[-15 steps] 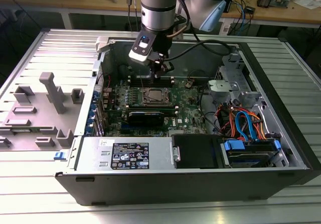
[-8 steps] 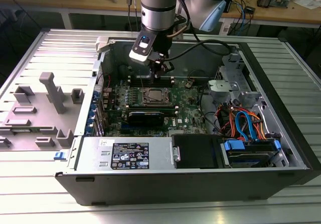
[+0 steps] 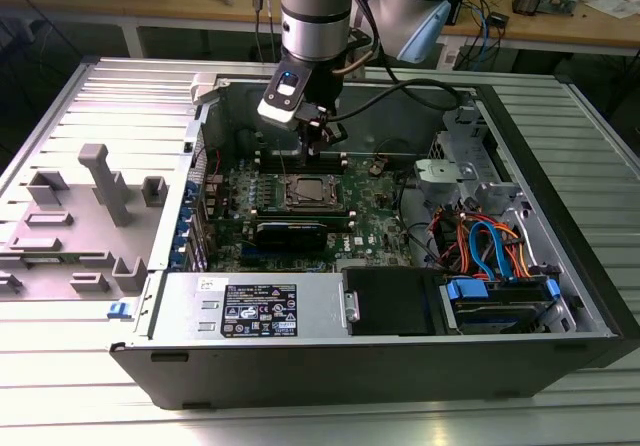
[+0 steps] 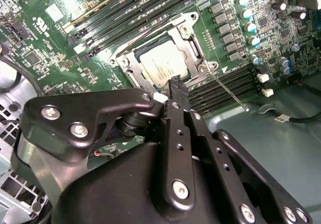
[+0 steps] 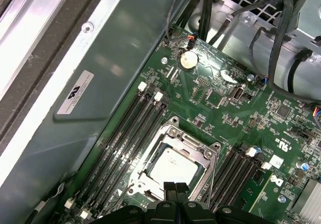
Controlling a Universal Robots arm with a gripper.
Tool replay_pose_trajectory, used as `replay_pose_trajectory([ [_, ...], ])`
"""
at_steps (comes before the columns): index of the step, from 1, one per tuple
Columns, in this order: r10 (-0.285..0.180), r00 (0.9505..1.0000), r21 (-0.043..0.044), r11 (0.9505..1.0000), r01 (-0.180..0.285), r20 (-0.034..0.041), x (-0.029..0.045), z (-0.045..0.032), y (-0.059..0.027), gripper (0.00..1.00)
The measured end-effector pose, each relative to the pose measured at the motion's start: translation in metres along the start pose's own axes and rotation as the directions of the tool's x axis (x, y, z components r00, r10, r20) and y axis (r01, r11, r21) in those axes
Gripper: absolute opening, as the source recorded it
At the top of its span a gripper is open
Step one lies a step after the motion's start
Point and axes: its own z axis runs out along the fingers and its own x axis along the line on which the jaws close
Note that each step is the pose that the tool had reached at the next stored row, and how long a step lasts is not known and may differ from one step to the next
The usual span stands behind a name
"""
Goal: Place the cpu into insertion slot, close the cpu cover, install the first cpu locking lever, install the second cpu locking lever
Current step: 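Install the first cpu locking lever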
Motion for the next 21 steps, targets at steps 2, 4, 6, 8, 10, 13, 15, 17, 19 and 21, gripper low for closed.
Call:
replay_pose_trajectory([
  [2,-0.009,1.0000,0.0000,1.0000,0.009,-0.0002,0.0000,0.0000,0.0000,0.11],
  [4,-0.044,0.9990,-0.0002,0.9990,0.044,-0.0008,0.0000,0.0000,0.0000,0.11],
  [6,-0.104,0.9946,-0.0006,0.9946,0.104,-0.0019,0.0000,0.0000,-0.0001,0.11],
  [8,-0.136,0.9907,-0.0009,0.9907,0.136,-0.0026,0.0000,0.0000,0.0000,0.11],
  [10,-0.167,0.9860,-0.0010,0.9860,0.167,-0.0029,0.0000,0.0000,-0.0001,0.11],
  [13,-0.209,0.9779,-0.0009,0.9779,0.209,-0.0032,0.0014,-0.0001,-0.0025,0.11],
  [15,-0.214,0.9769,-0.0011,0.9769,0.214,-0.0034,0.0051,-0.0002,-0.0082,0.11],
  [17,-0.233,0.9725,-0.0012,0.9725,0.233,-0.0038,0.0064,-0.0002,-0.0102,0.11],
  [19,-0.286,0.9581,-0.0017,0.9581,0.286,-0.0047,0.0064,-0.0002,-0.0103,0.11],
  [21,-0.320,0.9475,-0.0021,0.9475,0.320,-0.0053,0.0064,-0.0002,-0.0103,0.11],
])
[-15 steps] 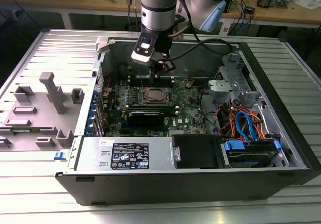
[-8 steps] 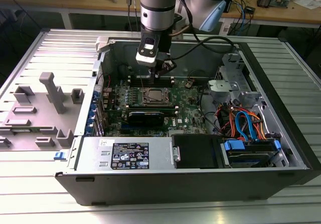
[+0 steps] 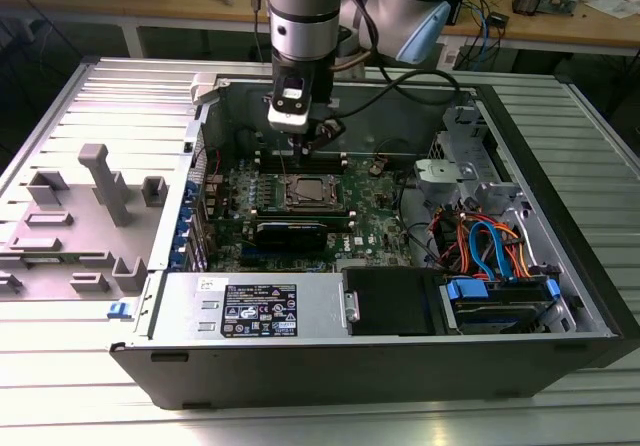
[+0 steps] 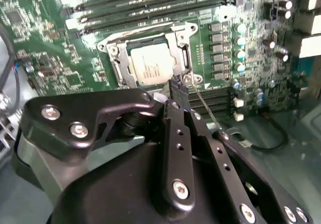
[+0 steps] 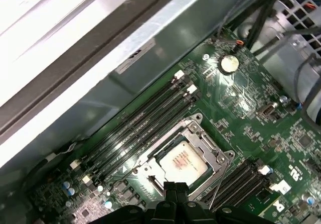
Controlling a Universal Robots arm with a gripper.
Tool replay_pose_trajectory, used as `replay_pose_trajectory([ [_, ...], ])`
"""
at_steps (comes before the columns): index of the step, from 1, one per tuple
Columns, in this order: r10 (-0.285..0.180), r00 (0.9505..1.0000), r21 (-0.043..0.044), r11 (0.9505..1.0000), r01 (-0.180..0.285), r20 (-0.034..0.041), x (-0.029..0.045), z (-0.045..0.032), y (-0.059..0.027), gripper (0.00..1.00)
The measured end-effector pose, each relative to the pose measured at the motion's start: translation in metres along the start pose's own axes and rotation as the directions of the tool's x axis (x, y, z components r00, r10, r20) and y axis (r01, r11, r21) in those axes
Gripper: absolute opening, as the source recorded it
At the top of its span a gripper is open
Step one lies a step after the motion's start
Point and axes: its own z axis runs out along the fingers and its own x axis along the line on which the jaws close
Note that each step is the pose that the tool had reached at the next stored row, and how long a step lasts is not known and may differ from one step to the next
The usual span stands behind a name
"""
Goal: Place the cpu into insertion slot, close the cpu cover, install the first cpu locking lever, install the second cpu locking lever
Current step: 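Install the first cpu locking lever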
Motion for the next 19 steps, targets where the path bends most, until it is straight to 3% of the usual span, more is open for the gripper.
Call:
replay_pose_trajectory([
  [4,-0.091,0.9958,-0.0006,0.9958,0.091,-0.0017,0.0002,0.0000,-0.0003,0.11],
  [7,-0.129,0.9916,-0.0010,0.9916,0.129,-0.0024,0.0014,-0.0001,-0.0016,0.11],
  [13,-0.149,0.9889,-0.0011,0.9889,0.149,-0.0027,0.0084,-0.0002,-0.0080,0.11],
  [19,-0.153,0.9882,-0.0011,0.9882,0.153,-0.0028,0.0095,-0.0002,-0.0091,0.11],
])
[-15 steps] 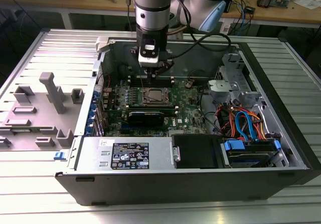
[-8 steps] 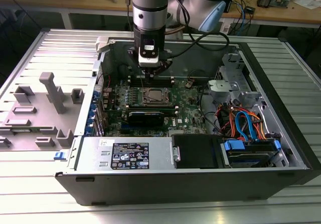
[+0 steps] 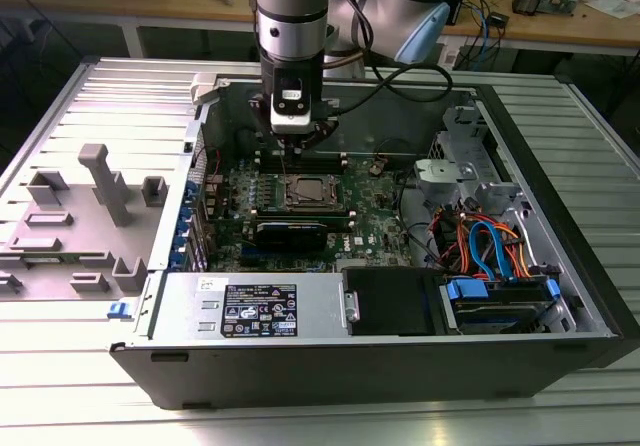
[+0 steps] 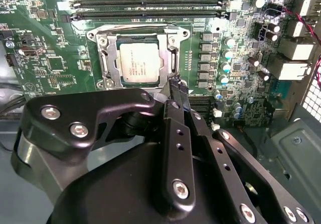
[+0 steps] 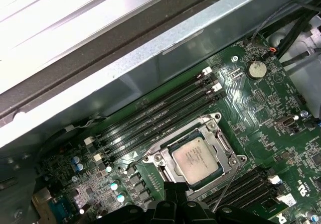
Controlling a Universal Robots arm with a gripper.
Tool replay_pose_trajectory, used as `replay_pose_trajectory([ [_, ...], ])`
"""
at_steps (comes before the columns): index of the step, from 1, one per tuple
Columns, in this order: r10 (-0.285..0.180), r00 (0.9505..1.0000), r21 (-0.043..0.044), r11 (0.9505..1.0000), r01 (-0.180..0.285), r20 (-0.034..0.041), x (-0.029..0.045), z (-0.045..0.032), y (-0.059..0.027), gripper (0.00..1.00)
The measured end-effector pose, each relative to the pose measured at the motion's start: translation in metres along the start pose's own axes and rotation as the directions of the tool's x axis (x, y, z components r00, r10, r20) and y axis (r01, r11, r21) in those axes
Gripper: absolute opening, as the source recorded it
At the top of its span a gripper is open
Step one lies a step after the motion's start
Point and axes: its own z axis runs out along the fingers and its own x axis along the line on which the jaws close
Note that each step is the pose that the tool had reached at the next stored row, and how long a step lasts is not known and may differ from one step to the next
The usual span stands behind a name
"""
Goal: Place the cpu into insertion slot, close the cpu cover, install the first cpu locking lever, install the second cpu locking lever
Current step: 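Install the first cpu locking lever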
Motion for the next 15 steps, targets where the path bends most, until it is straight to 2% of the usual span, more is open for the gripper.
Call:
replay_pose_trajectory([
  [11,-0.002,1.0000,-0.0001,1.0000,0.002,-0.0001,0.0007,0.0000,-0.0004,0.11],
  [13,-0.010,1.0000,-0.0004,1.0000,0.010,-0.0003,0.0010,0.0000,-0.0006,0.11],
  [15,-0.038,0.9993,-0.0005,0.9993,0.038,-0.0008,0.0019,0.0000,-0.0011,0.11],
])
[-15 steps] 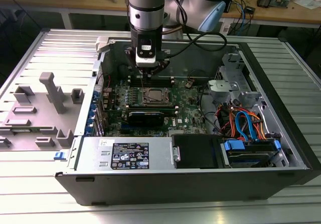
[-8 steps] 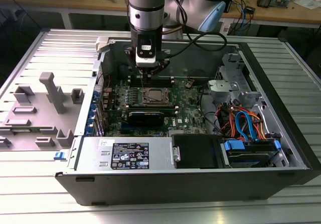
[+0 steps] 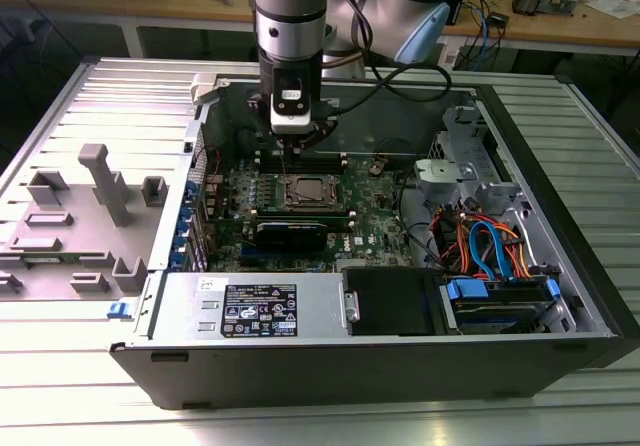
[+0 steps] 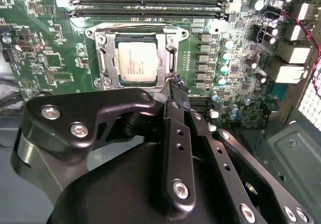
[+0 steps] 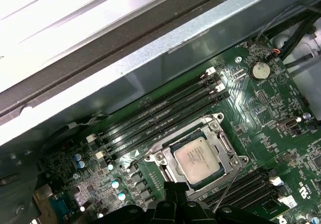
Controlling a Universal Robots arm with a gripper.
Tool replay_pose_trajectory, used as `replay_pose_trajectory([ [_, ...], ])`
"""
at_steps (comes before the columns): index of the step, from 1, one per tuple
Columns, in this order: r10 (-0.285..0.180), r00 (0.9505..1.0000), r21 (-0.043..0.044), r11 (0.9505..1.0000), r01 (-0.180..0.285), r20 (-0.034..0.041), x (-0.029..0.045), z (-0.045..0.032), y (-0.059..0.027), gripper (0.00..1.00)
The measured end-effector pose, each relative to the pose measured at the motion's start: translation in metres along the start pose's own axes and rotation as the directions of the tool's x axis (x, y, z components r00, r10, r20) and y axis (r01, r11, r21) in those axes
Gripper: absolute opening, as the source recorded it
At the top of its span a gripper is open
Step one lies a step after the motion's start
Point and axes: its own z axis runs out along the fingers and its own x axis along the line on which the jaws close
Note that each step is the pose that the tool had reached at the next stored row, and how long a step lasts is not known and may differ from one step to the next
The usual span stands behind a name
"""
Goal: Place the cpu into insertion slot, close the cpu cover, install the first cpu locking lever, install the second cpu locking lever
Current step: 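Install the first cpu locking lever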
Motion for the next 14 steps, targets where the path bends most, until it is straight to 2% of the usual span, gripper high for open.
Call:
replay_pose_trajectory([
  [3,-0.065,0.9979,-0.0004,0.9979,0.065,-0.0012,0.0007,0.0000,-0.0004,0.11],
  [7,-0.127,0.9919,-0.0009,0.9919,0.127,-0.0024,0.0009,0.0000,-0.0005,0.11],
  [10,-0.145,0.9895,-0.0013,0.9895,0.145,-0.0029,0.0009,-0.0009,-0.0006,0.11],
  [14,-0.155,0.9880,-0.0022,0.9880,0.155,-0.0031,0.0009,-0.0059,-0.0004,0.11],
])
